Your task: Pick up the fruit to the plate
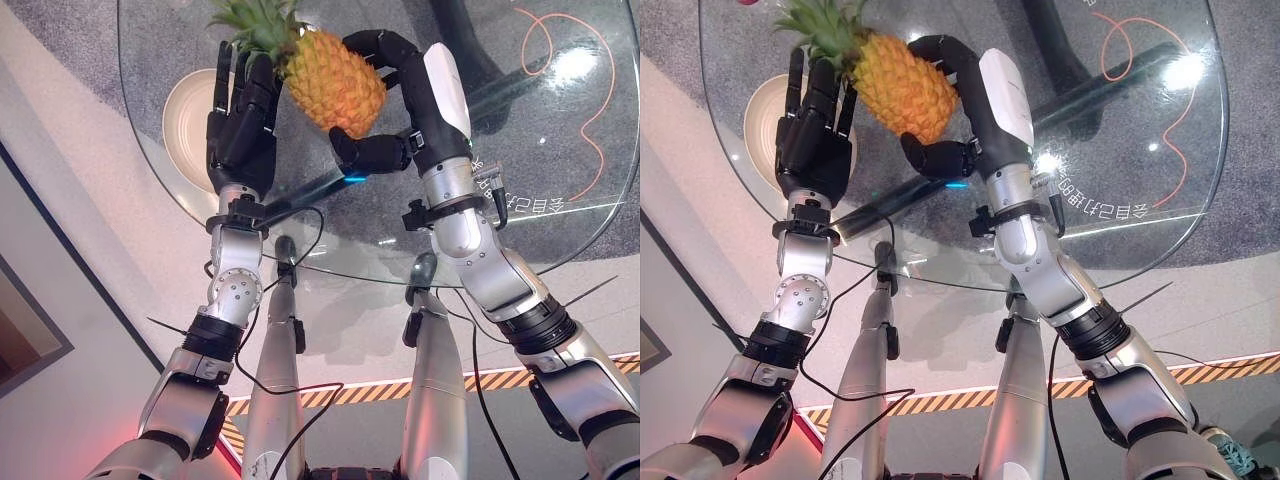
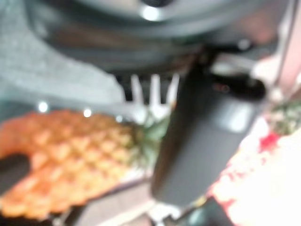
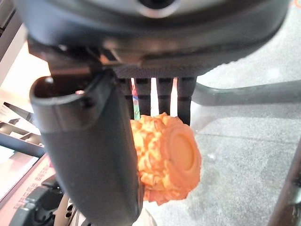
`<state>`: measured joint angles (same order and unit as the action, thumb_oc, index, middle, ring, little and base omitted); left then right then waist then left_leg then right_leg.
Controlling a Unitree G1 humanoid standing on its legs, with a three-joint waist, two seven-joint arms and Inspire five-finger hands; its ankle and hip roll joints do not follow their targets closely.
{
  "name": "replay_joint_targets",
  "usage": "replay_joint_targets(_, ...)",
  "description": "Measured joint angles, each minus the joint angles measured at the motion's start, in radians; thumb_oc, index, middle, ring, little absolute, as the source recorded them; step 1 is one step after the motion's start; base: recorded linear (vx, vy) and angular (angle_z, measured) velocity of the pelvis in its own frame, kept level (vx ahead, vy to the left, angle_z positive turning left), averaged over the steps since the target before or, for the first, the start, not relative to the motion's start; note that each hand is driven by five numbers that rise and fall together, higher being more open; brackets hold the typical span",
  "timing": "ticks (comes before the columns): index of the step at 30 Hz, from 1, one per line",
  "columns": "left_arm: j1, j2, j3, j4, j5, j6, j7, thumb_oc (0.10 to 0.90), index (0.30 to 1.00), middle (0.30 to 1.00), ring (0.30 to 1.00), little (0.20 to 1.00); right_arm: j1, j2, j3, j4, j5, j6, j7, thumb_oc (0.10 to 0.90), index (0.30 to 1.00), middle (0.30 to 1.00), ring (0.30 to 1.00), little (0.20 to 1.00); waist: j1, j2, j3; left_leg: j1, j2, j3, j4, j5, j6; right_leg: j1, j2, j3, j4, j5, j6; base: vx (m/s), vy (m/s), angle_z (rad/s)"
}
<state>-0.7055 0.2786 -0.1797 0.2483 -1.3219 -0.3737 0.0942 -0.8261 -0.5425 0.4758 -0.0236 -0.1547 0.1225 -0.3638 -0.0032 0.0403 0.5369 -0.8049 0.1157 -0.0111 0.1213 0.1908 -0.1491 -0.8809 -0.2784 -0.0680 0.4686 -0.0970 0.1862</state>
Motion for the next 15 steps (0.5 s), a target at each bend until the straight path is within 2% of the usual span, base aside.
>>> replay_joint_targets(15, -0.003, -0.037, 0.005, -0.03, 0.0, -0.004, 0.043, 0.8, 0.9, 0.9, 0.9, 0.9, -0.017, 0.001, 0.015, 0.0, 0.0, 0.012, 0.036, 0.1, 0.3, 0.3, 0.3, 0.2, -0.001, 0.0, 0.0, -0.002, -0.001, 0.0, 0.0, 0.0, 0.0, -0.002, 0.0, 0.0, 0.0, 0.0, 0.0, 0.0, 0.0, 0.0)
